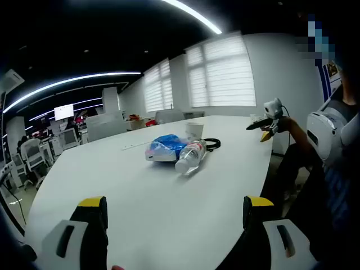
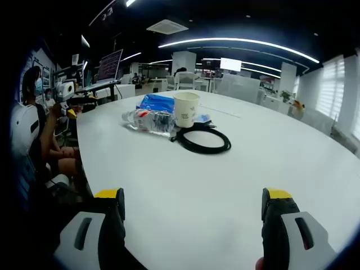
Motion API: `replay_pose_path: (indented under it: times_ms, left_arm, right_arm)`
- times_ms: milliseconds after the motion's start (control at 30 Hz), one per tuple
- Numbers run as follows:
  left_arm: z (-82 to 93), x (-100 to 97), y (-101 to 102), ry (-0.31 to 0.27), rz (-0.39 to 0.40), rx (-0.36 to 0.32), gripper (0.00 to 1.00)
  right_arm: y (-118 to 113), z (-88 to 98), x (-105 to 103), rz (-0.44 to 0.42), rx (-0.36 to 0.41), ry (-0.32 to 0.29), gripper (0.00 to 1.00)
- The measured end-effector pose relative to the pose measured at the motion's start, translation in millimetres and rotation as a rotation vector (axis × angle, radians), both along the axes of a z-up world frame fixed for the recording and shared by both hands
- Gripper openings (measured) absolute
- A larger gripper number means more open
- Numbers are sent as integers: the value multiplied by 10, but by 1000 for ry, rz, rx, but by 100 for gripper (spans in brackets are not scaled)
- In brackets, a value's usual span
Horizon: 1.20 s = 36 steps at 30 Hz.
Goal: Arrange the tabletop items into an orderly group along one side of the table until the central work area is clear of visible clutter.
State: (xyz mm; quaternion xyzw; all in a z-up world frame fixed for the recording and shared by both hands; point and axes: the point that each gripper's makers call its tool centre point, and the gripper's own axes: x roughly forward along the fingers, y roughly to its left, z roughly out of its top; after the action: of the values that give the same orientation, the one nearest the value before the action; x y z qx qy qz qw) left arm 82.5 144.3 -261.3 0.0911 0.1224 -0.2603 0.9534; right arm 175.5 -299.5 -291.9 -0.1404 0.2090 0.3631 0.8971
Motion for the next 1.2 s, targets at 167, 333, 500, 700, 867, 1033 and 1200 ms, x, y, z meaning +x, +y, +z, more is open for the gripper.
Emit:
replay_pose_path:
  times_ms: [167, 333, 500, 700, 867, 1033, 1200]
  left_arm:
    - [2, -9, 0, -2, -2, 4, 100]
    - [3, -9, -20, -4, -8, 7, 100]
    - [-1, -12, -28, -3, -9, 9, 100]
    - [-5, -12, -36, -2, -10, 9, 100]
    - [1, -10, -31, -4, -8, 8, 100]
    - [0, -4, -37, -3, -11, 8, 100]
    - [9, 4, -52, -6, -15, 7, 100]
  right_arm:
    - [1, 5, -7, 0, 1, -1, 98]
    - [2, 4, -9, 2, 2, -1, 98]
    - [-6, -5, -12, 0, 2, 1, 98]
    - [4, -9, -18, 5, 0, 1, 98]
    - [6, -6, -18, 4, 0, 1, 98]
    - [23, -12, -25, 8, -1, 2, 98]
    - [34, -12, -21, 10, -1, 3, 98]
